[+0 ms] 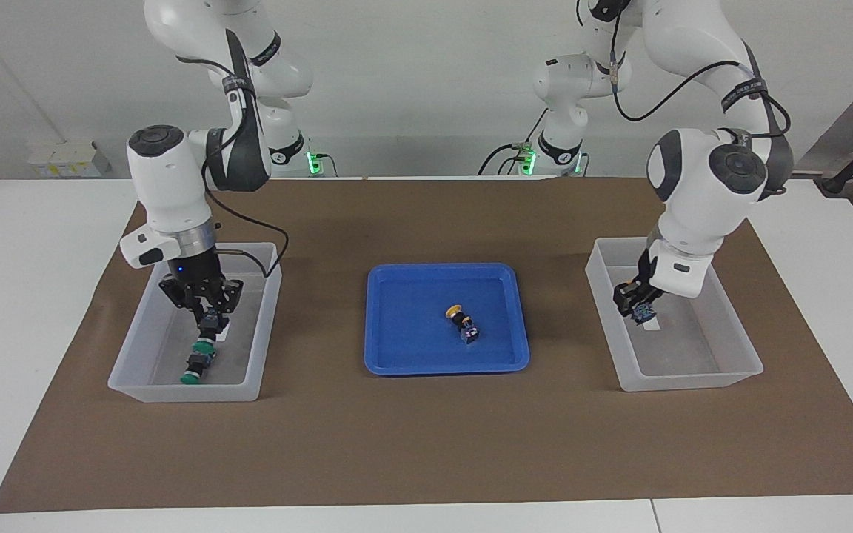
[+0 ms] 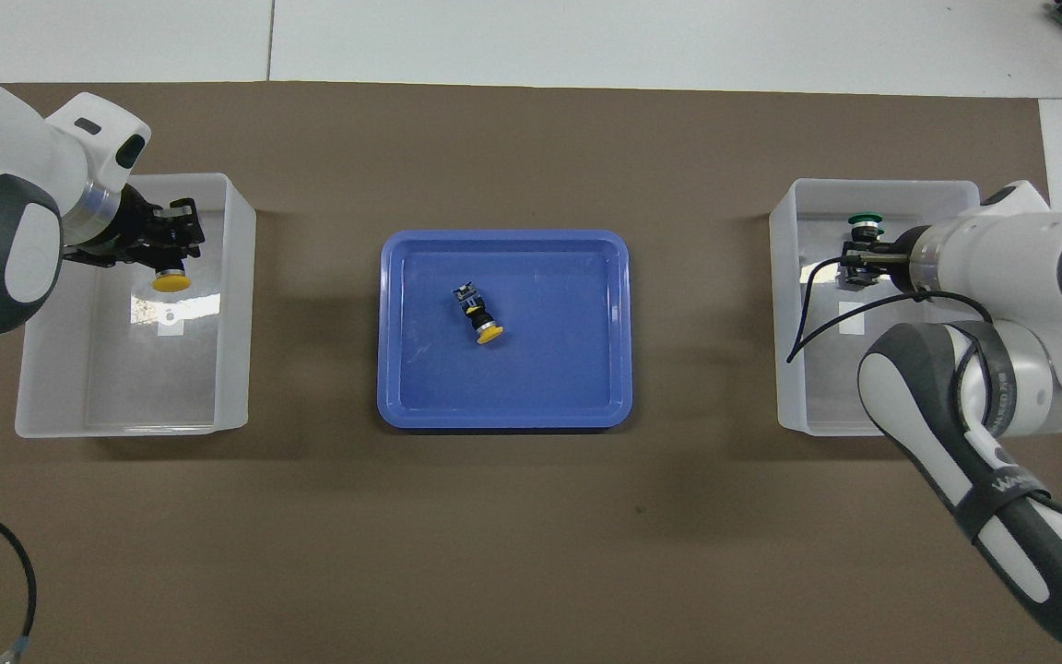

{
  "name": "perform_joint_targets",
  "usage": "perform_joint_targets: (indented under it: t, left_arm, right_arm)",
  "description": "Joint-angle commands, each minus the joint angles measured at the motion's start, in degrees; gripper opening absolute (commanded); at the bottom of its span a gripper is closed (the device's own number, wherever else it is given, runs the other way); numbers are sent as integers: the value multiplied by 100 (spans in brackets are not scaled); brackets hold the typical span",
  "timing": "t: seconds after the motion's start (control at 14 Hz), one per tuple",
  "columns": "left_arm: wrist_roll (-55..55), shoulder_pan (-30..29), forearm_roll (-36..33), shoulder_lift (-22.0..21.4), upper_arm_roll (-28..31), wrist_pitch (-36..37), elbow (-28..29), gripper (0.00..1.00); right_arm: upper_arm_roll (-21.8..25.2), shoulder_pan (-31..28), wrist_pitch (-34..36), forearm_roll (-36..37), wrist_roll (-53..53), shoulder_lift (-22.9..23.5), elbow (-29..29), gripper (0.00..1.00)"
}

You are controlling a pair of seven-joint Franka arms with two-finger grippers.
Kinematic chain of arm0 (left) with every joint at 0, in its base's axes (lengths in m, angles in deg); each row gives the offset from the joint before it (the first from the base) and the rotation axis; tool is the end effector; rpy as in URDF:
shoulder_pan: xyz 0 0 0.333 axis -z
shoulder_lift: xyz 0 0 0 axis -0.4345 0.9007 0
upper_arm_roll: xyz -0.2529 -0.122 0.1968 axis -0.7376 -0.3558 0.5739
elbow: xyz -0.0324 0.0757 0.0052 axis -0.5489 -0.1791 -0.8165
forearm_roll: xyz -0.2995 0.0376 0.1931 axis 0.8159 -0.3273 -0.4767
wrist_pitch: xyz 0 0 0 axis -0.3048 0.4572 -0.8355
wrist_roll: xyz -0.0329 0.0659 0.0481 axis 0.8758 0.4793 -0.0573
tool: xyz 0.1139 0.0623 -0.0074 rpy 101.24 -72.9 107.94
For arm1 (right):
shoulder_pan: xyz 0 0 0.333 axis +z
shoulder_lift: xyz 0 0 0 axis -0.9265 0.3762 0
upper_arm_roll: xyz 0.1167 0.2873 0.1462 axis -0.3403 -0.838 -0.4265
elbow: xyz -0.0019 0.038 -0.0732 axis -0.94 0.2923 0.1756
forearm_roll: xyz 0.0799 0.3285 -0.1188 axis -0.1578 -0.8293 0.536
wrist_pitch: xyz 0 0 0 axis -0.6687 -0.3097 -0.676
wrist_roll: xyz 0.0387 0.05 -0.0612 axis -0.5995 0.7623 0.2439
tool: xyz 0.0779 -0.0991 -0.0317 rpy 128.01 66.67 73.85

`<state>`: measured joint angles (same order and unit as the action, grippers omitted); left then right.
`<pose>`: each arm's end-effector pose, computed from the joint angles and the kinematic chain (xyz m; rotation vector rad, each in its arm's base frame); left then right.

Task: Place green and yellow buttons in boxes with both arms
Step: 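Carry the yellow button into the left box while the right gripper drops green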

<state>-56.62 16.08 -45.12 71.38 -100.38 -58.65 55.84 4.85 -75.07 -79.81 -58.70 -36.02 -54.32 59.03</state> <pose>0.6157 -0.0325 0.4540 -3.1189 -0.2740 -0.0187 0.5916 -0.0110 0.4083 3.0663 -0.1848 0.4859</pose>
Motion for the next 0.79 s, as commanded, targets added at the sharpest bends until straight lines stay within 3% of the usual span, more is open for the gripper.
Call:
perform_joint_targets:
  t: [0.0,0.43,0.5,0.64,0.71]
  left_arm:
    - [691,-368,113,-427,-57,-980,1115,0]
    - [939,-439,122,-305,-31,-2773,2391,0]
    - [931,-439,122,-174,-31,-3126,2515,0]
    - [922,-439,122,-138,-31,-3147,2517,0]
    - [922,-483,122,-138,-31,-3129,2508,9]
  right_arm:
    - [-86,-153,-623,-26,277,396,-1,0]
    - [-77,-223,-1143,-18,313,828,-9,2]
    - [-77,-223,-1144,-18,313,828,-9,18]
    - [-77,-241,-1144,-18,435,820,-18,71]
    - [-77,-311,-1135,-18,497,811,-36,84]
